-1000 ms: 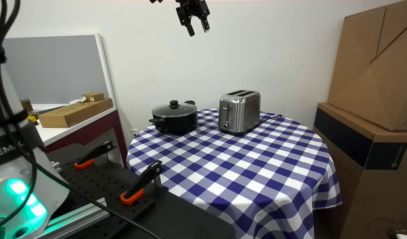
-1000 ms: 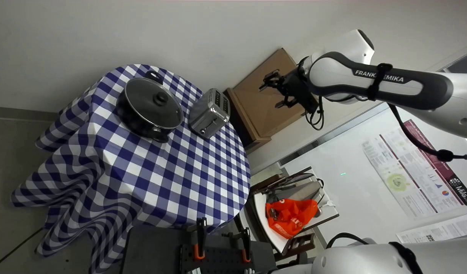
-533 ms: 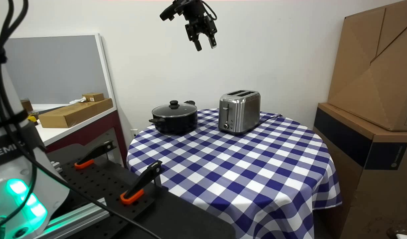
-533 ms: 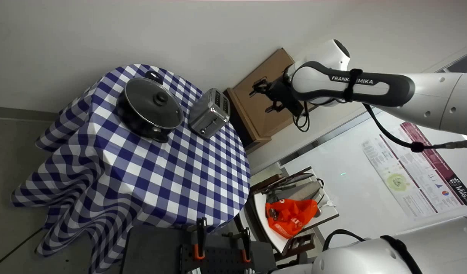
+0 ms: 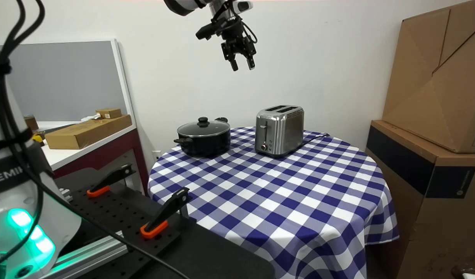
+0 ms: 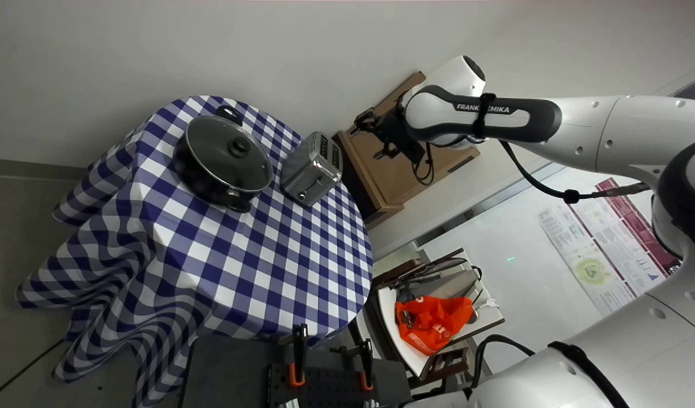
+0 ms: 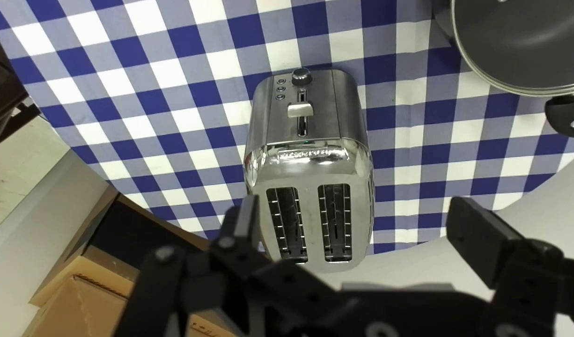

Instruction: Turn off the toaster

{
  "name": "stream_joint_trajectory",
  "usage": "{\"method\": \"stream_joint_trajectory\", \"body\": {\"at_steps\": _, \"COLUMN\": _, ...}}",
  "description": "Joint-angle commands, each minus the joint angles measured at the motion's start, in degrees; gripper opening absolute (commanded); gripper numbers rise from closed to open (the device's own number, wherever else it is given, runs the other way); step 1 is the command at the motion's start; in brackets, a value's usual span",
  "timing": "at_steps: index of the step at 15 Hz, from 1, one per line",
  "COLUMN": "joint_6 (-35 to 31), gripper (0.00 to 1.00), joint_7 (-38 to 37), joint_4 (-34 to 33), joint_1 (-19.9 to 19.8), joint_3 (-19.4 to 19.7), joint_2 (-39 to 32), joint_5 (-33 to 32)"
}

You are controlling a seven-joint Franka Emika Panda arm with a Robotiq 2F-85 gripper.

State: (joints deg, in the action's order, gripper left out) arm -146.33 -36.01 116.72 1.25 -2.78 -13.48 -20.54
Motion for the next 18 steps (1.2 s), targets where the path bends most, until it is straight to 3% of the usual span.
{"method": "stream_joint_trajectory", "body": {"at_steps": 1, "joint_6": -1.1, "gripper": 1.00, "joint_7": 2.5, "joint_4": -5.1, "joint_1": 2.2, "joint_3": 3.0, "joint_2": -6.4, "joint_5": 1.8}}
{"method": "stream_joint_trajectory", "body": {"at_steps": 5, "joint_6": -1.4, "gripper": 1.00, "joint_7": 3.8, "joint_4": -8.4, "joint_1": 3.6, "joint_3": 5.1, "joint_2": -11.1, "joint_5": 2.3}}
{"method": "stream_joint_trajectory", "body": {"at_steps": 6, "joint_6": -1.5, "gripper": 0.75, "joint_7": 4.1, "joint_4": -9.4, "joint_1": 3.8, "joint_3": 5.6, "joint_2": -12.3, "joint_5": 2.5}}
{"method": "stream_joint_trajectory", "body": {"at_steps": 7, "joint_6": -1.6, "gripper": 0.74, "joint_7": 4.5, "joint_4": -10.3, "joint_1": 4.0, "joint_3": 6.0, "joint_2": -13.1, "joint_5": 2.8}}
{"method": "stream_joint_trajectory", "body": {"at_steps": 9, "joint_6": -1.8, "gripper": 0.60, "joint_7": 5.1, "joint_4": -11.9, "joint_1": 4.3, "joint_3": 6.7, "joint_2": -14.9, "joint_5": 3.6}}
{"method": "stream_joint_trajectory", "body": {"at_steps": 16, "joint_6": -2.1, "gripper": 0.07, "joint_7": 7.8, "joint_4": -16.2, "joint_1": 5.2, "joint_3": 8.8, "joint_2": -20.4, "joint_5": 5.6}}
{"method": "stream_joint_trajectory", "body": {"at_steps": 18, "joint_6": -2.0, "gripper": 0.00, "joint_7": 8.6, "joint_4": -17.3, "joint_1": 5.2, "joint_3": 9.1, "joint_2": -22.1, "joint_5": 6.3}}
